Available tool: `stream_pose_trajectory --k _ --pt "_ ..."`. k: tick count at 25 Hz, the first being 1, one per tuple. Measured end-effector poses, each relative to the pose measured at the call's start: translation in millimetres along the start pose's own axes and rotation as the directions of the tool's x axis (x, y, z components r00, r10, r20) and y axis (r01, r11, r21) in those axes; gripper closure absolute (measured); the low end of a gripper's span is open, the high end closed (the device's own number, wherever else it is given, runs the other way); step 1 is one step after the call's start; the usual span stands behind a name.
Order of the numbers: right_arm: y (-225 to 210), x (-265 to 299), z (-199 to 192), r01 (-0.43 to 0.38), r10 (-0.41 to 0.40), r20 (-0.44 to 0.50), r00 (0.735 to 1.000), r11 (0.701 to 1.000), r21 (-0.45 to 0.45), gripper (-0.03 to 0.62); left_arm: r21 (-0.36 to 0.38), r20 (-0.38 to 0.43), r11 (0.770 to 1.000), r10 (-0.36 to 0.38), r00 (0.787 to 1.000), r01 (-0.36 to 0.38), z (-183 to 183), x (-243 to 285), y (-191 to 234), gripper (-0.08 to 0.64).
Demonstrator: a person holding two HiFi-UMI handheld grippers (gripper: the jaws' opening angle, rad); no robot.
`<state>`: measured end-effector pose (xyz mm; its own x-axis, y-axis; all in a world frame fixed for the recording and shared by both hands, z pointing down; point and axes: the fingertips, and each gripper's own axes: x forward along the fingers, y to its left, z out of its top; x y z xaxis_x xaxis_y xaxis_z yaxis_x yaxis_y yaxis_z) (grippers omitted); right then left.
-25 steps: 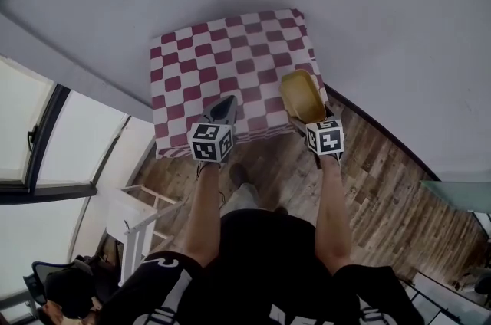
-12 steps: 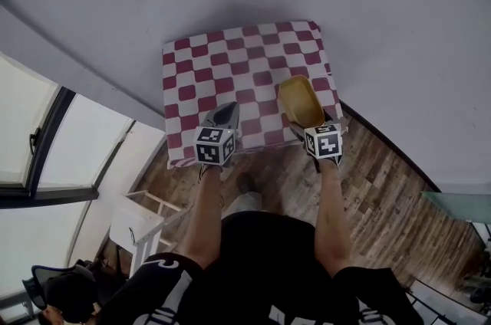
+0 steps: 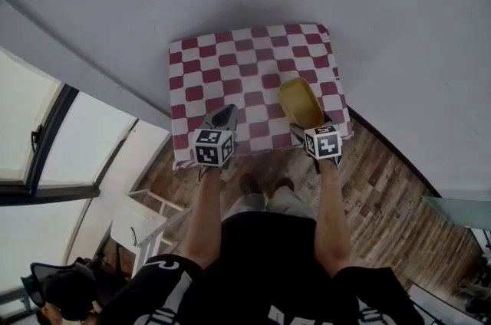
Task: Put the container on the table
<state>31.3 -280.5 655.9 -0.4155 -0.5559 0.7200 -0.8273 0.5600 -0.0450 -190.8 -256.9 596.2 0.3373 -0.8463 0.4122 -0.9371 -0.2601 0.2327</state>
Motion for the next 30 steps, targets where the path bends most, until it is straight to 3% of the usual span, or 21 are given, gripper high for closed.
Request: stream_pose_trajectory --k 4,12,30 --pt "2 10 9 -0.02 0.02 -0.003 1.0 1.0 -0.008 0.083 -0.007 -0.002 1.0 0.014 1.0 -0.014 0 0 6 0.535" --pt "0 34 38 -0.09 0.09 0.006 0.996 0.996 -0.024 0.081 -0.117 0.048 0.989 0.096 0.994 -0.089 14 1 34 0.535" --pt "-22 72 64 -0.167 0.167 -0.006 0.986 0.986 -0.003 0.081 -0.191 0.061 0.972 0.151 0.987 -0.137 25 37 50 0.535"
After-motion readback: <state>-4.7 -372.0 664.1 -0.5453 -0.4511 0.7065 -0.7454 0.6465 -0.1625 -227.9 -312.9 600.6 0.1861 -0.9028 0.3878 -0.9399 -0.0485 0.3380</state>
